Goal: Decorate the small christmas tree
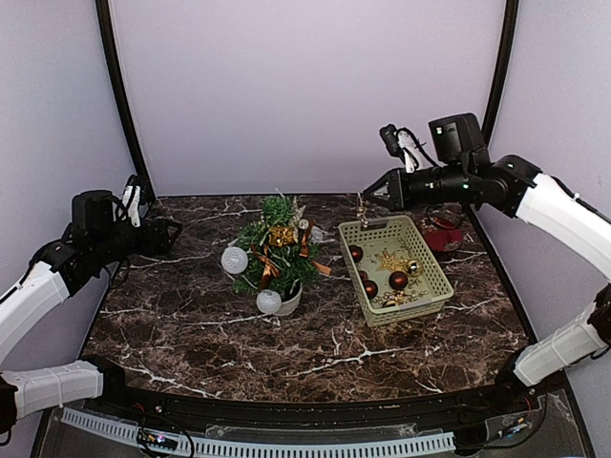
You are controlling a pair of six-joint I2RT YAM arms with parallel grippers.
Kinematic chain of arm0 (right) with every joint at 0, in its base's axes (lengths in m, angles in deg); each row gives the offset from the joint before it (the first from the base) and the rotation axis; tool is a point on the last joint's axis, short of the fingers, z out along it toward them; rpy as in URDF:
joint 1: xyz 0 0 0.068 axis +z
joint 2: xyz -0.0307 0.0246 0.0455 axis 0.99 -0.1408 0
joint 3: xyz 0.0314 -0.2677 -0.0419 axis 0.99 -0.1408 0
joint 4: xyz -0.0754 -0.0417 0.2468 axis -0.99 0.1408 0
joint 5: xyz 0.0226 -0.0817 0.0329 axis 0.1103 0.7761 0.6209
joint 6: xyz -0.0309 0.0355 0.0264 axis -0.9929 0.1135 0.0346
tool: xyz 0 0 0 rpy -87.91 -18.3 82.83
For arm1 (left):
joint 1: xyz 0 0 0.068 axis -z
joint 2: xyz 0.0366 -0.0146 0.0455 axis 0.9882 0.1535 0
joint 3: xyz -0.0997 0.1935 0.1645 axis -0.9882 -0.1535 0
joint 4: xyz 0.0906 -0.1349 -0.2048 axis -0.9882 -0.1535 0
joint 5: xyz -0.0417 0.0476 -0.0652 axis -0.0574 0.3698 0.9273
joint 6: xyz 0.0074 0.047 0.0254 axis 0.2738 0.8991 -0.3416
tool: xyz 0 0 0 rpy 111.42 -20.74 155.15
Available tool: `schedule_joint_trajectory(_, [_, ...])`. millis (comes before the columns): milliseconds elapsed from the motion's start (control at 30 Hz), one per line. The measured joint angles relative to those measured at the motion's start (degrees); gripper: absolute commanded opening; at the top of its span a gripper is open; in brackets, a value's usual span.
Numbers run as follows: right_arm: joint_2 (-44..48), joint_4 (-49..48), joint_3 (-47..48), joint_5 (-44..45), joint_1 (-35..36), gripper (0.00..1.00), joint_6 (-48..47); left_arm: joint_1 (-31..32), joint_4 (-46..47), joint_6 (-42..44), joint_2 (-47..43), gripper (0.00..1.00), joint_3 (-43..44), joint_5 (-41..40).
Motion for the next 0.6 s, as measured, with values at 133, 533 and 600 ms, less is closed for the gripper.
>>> schedule_joint_trajectory(133, [0.3, -1.1, 1.6, -2.1, 1.4, 0.0, 0.2, 0.0, 0.0, 0.0, 0.0, 0.8, 0.0, 0.3])
schedule_joint_trajectory(533, [-3.1, -2.4, 9.4, -7.1, 7.9, 0.0, 0.3, 0.0, 0.0, 0.0, 0.8, 0.8, 0.0, 0.7])
schedule_joint_trajectory(600, [-4.3, -3.2, 11.1, -8.0, 9.3, 0.0, 0.3, 0.0, 0.0, 0.0, 1.0, 0.8, 0.0, 1.4])
